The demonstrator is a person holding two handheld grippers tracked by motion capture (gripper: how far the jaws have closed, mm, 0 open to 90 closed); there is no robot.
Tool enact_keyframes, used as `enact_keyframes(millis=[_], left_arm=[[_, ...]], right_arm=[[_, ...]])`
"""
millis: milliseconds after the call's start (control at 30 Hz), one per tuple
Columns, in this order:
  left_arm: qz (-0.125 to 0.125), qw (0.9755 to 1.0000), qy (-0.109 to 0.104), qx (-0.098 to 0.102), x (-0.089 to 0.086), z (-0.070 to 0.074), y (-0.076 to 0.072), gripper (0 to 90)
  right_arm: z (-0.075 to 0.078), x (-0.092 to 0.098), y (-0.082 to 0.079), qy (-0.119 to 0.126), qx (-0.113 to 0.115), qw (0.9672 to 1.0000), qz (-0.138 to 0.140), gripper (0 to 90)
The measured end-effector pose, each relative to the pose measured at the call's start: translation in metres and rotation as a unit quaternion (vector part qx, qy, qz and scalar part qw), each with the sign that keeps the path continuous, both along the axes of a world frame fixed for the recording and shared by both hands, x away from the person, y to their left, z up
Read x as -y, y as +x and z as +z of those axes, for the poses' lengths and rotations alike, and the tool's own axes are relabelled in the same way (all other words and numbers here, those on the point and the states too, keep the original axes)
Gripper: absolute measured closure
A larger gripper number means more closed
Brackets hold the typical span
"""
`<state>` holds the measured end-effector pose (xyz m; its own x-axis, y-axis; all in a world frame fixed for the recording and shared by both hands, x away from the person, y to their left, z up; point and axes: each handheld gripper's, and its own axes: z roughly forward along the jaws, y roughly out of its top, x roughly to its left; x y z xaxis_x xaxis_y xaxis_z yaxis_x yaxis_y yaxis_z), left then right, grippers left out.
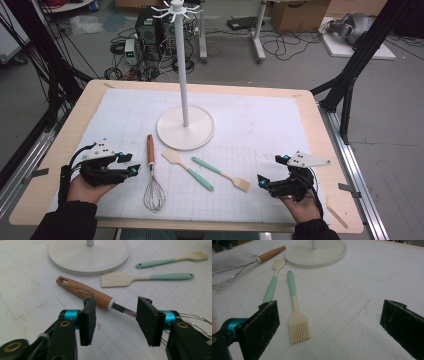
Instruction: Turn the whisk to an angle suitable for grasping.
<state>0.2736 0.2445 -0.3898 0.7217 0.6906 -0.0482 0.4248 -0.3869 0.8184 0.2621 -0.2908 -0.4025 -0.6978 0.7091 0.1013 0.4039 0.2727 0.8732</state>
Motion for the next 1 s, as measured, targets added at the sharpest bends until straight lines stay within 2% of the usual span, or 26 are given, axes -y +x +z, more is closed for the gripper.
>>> enact_keyframes(millis=[33, 100, 200, 267, 467, 500, 633, 1000], left_arm=[[-0.002, 1.0000, -0.001, -0.002, 0.000, 0.000, 0.000, 51.2], [-0.007, 0.9999, -0.003, -0.010, 0.000, -0.001, 0.001, 60.5], [-0.014, 0.9998, -0.003, -0.017, 0.001, -0.001, 0.003, 65.8], [-0.018, 0.9997, -0.002, -0.019, 0.001, -0.002, 0.004, 73.1], [-0.032, 0.9991, 0.006, -0.027, 0.004, -0.005, 0.005, 84.5], [-0.040, 0.9987, 0.012, -0.031, 0.004, -0.007, 0.006, 85.9], [-0.050, 0.9979, 0.017, -0.038, 0.006, -0.009, 0.006, 88.7], [-0.064, 0.9956, 0.035, -0.059, 0.007, -0.019, 0.001, 88.9]], right_arm=[[0.000, 0.000, 0.000, 0.000, 0.000, 1.0000, 0.000, 0.9], [0.000, 0.000, 0.000, -0.001, 0.000, 1.0000, 0.000, 1.0], [0.000, -0.001, 0.000, -0.001, 0.000, 1.0000, 0.000, 1.0], [0.000, -0.001, 0.000, -0.001, -0.002, 1.0000, -0.001, 1.0], [0.000, -0.001, 0.000, -0.001, 0.000, 1.0000, -0.001, 0.9], [0.000, -0.001, 0.000, 0.000, 0.000, 1.0000, -0.002, 1.0], [0.000, -0.001, 0.000, -0.001, -0.001, 1.0000, -0.001, 1.0], [0.000, 0.000, -0.001, 0.001, 0.001, 1.0000, -0.001, 1.0]])
